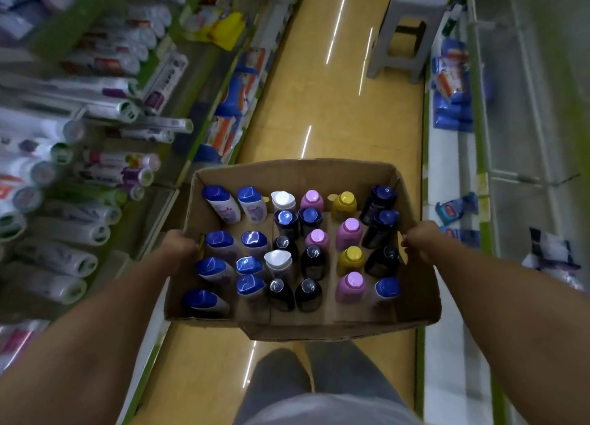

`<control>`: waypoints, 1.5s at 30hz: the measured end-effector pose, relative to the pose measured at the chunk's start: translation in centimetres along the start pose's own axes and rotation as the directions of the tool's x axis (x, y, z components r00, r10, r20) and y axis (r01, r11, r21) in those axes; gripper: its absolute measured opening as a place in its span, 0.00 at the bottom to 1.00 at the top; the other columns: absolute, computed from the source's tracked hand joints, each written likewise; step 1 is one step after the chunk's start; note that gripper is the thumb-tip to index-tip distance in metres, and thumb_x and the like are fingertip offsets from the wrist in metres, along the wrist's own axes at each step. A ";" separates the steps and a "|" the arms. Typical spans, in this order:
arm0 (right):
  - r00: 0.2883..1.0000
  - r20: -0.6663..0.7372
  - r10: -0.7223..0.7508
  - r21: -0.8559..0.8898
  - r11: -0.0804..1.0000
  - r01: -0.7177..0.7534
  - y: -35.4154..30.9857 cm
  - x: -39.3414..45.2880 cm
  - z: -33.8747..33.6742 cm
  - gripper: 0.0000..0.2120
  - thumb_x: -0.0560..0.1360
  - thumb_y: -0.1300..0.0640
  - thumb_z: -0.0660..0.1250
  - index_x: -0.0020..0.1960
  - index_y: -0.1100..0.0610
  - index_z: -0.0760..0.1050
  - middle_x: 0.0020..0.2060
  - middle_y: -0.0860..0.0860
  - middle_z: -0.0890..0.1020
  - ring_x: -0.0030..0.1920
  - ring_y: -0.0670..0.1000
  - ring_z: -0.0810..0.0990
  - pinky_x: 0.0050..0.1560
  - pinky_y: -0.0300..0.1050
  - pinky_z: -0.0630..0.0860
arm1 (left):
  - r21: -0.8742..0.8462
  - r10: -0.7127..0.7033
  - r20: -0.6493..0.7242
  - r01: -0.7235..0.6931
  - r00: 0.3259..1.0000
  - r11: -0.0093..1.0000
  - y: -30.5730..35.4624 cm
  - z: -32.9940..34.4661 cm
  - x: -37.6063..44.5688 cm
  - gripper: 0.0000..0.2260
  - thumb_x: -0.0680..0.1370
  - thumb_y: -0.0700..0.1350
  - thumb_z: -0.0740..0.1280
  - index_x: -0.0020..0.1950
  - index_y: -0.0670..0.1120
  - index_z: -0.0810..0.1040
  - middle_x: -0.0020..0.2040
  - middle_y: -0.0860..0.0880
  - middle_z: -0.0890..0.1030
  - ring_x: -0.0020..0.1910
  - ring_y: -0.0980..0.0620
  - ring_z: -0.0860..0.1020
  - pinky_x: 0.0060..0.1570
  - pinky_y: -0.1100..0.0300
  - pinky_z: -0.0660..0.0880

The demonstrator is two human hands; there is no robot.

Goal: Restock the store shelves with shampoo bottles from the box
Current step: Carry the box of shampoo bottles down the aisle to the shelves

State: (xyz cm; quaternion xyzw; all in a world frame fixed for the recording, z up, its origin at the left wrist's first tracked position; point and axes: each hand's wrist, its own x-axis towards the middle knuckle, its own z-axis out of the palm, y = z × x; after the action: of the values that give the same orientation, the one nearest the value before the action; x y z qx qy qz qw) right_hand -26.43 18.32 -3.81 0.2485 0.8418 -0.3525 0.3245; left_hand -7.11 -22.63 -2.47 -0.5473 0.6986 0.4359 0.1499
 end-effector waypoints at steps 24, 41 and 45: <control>0.990 -0.140 -0.014 0.090 0.996 0.027 -39.3 30.6 -7.9 0.06 0.73 0.73 0.64 0.49 0.70 0.75 0.42 0.66 0.77 0.37 0.59 0.77 0.40 0.52 0.74 | 0.026 0.105 0.057 -0.107 0.993 0.994 50.1 2.7 28.1 0.10 0.75 0.32 0.66 0.56 0.35 0.76 0.44 0.40 0.77 0.41 0.46 0.76 0.41 0.54 0.73; 0.994 -0.095 -0.055 0.047 0.997 0.060 -66.1 54.7 -15.0 0.10 0.70 0.72 0.65 0.34 0.61 0.69 0.33 0.62 0.74 0.43 0.64 0.79 0.45 0.58 0.77 | 0.015 0.088 0.021 -0.089 0.996 0.996 81.3 6.4 43.7 0.06 0.74 0.28 0.64 0.50 0.31 0.76 0.32 0.40 0.75 0.28 0.45 0.73 0.23 0.58 0.72; 0.993 -0.108 -0.050 0.064 0.996 0.057 -71.9 57.9 -17.1 0.11 0.71 0.73 0.63 0.33 0.62 0.68 0.31 0.61 0.72 0.38 0.60 0.76 0.41 0.52 0.71 | 0.039 0.091 0.038 -0.092 0.995 0.995 87.7 7.3 47.8 0.13 0.73 0.27 0.64 0.57 0.29 0.75 0.45 0.36 0.77 0.35 0.42 0.74 0.32 0.54 0.75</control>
State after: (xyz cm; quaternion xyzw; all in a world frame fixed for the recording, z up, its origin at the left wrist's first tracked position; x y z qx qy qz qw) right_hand -117.88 -2.95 -5.20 0.2548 0.8520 -0.3754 0.2611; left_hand -104.59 -45.49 -0.49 -0.5037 0.7287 0.4378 0.1534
